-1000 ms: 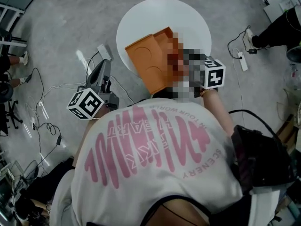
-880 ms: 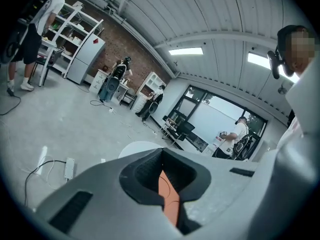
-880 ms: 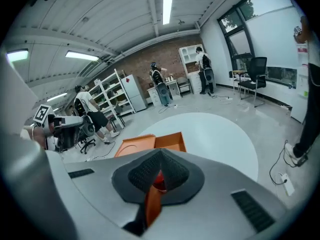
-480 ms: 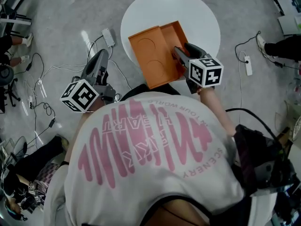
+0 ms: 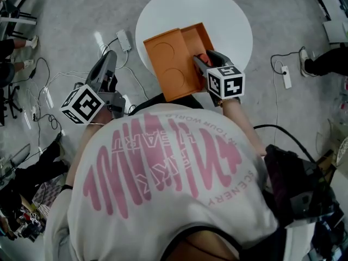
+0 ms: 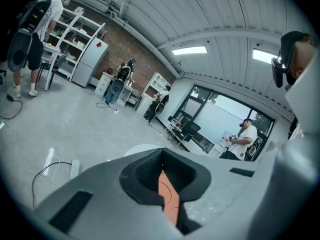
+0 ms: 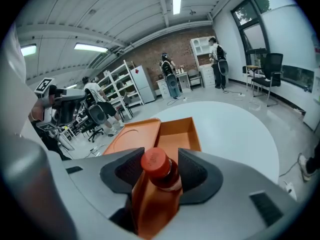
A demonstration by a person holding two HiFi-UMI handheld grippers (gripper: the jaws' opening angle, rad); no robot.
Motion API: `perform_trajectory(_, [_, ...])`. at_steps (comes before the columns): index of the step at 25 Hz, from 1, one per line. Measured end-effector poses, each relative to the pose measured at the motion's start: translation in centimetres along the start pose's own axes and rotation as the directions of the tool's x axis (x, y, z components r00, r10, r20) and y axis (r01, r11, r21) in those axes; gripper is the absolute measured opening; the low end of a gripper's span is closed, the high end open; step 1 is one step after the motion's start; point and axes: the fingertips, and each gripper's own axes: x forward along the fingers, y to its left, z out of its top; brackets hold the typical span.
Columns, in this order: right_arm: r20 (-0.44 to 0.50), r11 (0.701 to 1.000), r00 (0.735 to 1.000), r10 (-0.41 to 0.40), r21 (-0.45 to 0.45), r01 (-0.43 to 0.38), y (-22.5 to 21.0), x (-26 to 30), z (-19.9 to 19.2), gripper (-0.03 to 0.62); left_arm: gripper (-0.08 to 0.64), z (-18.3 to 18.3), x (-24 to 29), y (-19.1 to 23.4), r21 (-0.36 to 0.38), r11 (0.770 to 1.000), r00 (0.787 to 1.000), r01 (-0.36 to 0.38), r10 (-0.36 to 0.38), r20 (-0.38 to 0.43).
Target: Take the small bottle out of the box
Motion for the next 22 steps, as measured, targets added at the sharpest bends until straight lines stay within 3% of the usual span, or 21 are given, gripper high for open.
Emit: perform_trajectory(22, [0.019,0.999,0.999,-0.047,-0.003,0.047,1.2,0.2,-0.9,0.184,0.008,-0.9,0.5,0.4,0.013,0.998,0.997,0.069,-0.068,-0.018])
